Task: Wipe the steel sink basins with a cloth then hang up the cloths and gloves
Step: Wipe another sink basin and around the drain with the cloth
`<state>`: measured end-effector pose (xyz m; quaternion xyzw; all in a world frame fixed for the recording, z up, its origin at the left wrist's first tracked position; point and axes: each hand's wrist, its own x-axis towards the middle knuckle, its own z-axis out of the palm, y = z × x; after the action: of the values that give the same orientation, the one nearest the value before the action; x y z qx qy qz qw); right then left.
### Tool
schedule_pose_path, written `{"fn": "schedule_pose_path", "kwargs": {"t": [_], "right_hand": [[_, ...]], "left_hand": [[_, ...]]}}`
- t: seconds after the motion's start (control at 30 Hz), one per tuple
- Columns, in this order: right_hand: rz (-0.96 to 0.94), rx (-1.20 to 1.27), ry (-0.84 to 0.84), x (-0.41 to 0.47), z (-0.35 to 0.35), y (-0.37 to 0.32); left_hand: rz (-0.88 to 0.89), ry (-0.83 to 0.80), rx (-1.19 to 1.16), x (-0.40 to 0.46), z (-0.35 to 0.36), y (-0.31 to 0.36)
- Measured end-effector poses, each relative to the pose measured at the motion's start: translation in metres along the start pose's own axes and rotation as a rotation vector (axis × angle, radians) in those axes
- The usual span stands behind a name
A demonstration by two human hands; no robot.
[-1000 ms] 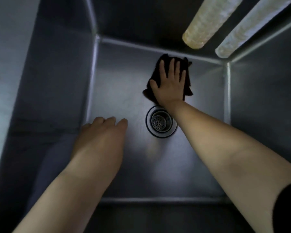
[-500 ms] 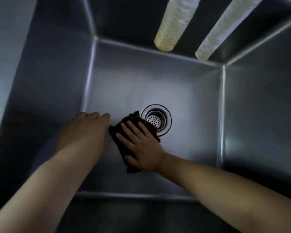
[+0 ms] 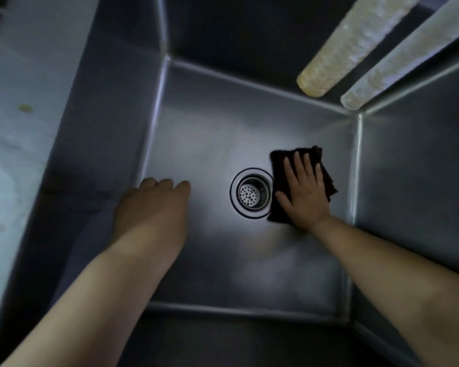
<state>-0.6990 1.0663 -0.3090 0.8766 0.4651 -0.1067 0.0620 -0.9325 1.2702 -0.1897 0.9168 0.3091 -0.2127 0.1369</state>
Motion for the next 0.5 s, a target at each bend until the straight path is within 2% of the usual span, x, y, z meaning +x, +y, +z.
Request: {"fn": "schedule_pose_path", "kwargs": {"t": [0.07,0.2,0.5], "right_hand": [[0.091,-0.007,0.014,0.034,-0.008,-0.008],[0.125,0.005,0.067,0.097,-0.018,-0.044],[-0.097,-0.024,0.072,0.185,-0.031,-0.177]], "left_hand": [[-0.01,0.015,-0.015,0.0,-0.001,0.001],[-0.026,0.041,-0.034,0.0,-0.005,0.002],[-0.08,0.069,-0.037,0.0,-0.013,0.002]]}}
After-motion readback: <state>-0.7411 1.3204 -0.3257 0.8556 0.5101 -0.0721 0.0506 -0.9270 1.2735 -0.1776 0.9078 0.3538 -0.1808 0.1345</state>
